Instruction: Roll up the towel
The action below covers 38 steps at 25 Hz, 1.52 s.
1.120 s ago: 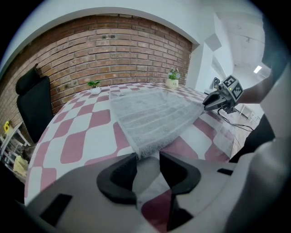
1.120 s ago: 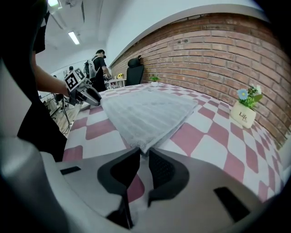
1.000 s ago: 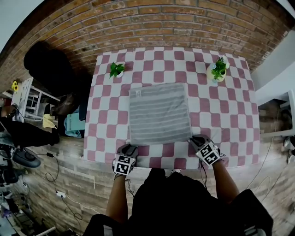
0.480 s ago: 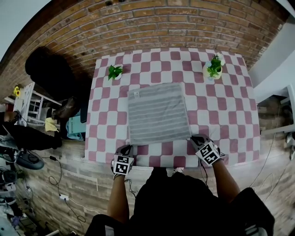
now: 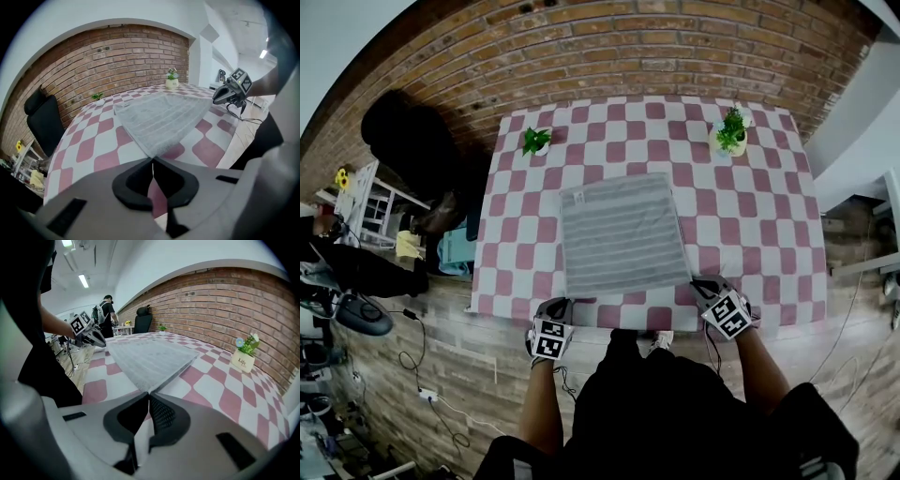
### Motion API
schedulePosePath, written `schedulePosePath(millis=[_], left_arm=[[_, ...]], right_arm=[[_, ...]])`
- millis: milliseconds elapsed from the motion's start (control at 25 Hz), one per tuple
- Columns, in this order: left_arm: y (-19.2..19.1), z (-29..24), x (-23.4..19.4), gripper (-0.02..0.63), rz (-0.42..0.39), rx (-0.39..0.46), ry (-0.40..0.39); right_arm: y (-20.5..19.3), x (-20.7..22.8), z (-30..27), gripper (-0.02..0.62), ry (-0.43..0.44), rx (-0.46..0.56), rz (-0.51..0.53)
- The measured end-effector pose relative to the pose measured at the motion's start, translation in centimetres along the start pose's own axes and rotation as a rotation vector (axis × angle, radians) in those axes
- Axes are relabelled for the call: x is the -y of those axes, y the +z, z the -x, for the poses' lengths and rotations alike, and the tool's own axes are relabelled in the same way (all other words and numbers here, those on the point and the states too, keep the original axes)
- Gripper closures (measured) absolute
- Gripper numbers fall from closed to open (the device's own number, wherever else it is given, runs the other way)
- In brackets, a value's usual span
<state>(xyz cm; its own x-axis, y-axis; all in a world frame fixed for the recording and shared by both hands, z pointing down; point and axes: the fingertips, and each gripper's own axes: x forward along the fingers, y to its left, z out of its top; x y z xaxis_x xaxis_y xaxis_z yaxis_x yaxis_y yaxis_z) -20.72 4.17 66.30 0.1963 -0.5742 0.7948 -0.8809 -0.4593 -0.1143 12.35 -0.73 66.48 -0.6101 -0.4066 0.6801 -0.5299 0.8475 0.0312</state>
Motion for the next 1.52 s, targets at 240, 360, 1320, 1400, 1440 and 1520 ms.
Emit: schedulePosePath(millis=[240,360,1320,1400,1440,1520], left_arm=[[-1.4,1.6,2.4,0.600,-0.039,0.001,0.005],[-2.5,2.2,3.5,0.601,-0.030,0.000,0.007],[2.2,3.5,-0.3,0.601,-0.017,0.082,0.099],[3.1,3.1,-0.9,0.601,-0.021,0.090,0.100],[3.6,3.0,-1.2,0.601,-0.023,0.095,0.099],[4.1,2.4,-1.8,0.601,-0.018,0.097,0.094]], right_arm=[[-1.3,-1.6,1.8,0.588,0.019,0.014,0.026],[-2.0,-2.6,2.6,0.588,0.034,0.024,0.036],[3.3,0.5,3.7,0.588,-0.035,0.194,0.002],[3.8,1.3,3.3,0.588,-0.050,0.194,0.003],[4.2,1.6,3.1,0.588,-0.057,0.197,0.002],[5.1,2.4,2.7,0.588,-0.069,0.204,0.004]])
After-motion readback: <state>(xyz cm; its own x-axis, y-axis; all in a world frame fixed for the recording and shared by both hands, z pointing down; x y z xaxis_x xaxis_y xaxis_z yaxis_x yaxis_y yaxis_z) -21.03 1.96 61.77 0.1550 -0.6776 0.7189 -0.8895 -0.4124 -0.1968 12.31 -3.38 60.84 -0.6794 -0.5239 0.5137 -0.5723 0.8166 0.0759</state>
